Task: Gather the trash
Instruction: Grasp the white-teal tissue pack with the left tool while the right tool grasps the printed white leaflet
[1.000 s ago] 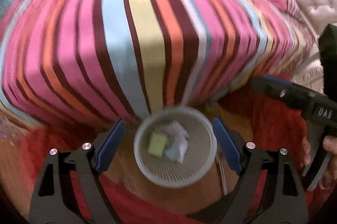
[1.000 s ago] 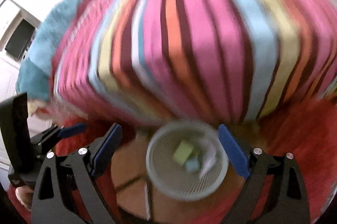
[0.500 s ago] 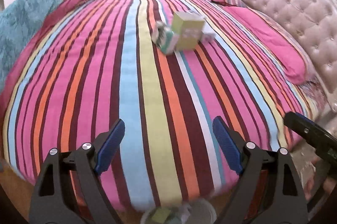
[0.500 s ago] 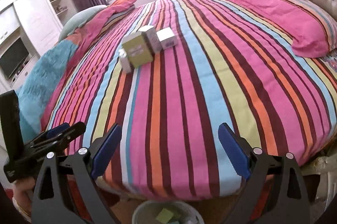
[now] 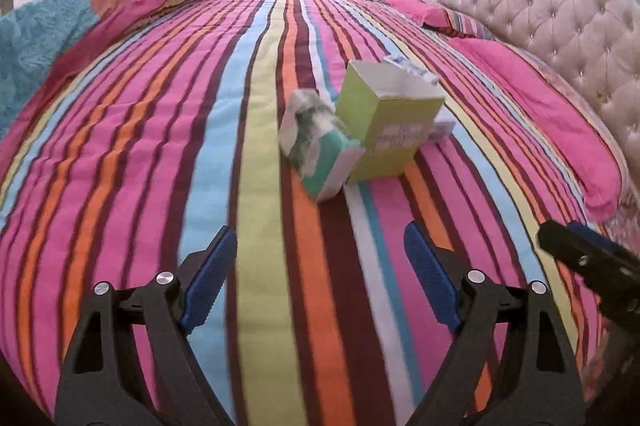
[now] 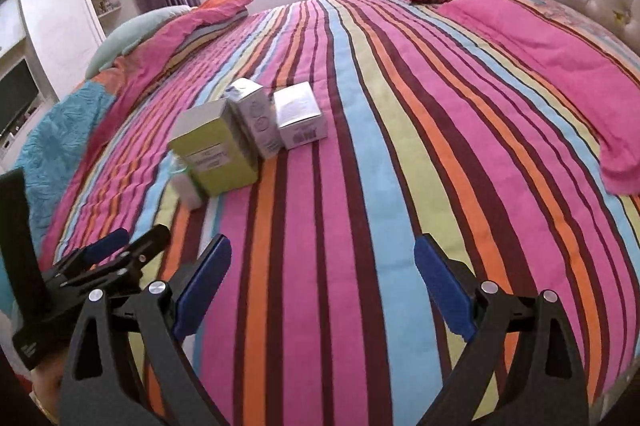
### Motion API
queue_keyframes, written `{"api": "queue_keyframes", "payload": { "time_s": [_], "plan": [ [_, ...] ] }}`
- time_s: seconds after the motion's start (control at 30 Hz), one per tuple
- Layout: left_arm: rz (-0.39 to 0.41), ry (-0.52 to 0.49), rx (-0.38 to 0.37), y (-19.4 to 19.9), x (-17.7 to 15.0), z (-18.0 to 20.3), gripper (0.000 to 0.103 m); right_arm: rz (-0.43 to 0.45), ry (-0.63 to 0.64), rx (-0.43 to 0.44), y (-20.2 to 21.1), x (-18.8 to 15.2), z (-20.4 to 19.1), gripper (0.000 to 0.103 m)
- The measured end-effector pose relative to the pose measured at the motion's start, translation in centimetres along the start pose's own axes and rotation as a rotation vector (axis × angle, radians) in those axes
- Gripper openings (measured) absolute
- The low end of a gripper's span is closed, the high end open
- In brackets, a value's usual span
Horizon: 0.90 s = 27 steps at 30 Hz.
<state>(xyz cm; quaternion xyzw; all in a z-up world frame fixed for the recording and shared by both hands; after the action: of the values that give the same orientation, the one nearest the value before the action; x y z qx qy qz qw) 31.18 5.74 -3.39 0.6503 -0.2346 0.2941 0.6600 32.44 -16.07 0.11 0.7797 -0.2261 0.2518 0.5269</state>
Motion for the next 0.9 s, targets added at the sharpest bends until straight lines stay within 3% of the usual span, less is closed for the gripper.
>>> {"api": "queue_keyframes", "payload": {
  "time_s": [0.47, 0.9],
  "plan": [
    [-0.037, -0.007, 0.058, -4.7, 2.4, -1.3, 0.083, -0.028, 0.039, -0.022, -5.1, 3.9, -0.8, 0.088],
    [-0.015, 0.015, 0.075, -4.6, 2.7, -3.6, 0.083, -0.052, 0.088, -0.026, -7.8, 5.4, -2.5, 0.088]
  ]
}}
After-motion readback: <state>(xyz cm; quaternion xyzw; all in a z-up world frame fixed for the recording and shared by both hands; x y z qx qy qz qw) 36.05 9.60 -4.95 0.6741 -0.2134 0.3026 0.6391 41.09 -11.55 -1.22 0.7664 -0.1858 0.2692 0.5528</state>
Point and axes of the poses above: each gripper's, at about its wrist camera, not at the fingertips, and y roughly against the way its jaws point, z to its right, x to its top, the point moved 2 cm from there along -y, roughly the way its jaws point, and after that the axes turned 10 degrees about -y, right-handed, at the moved point
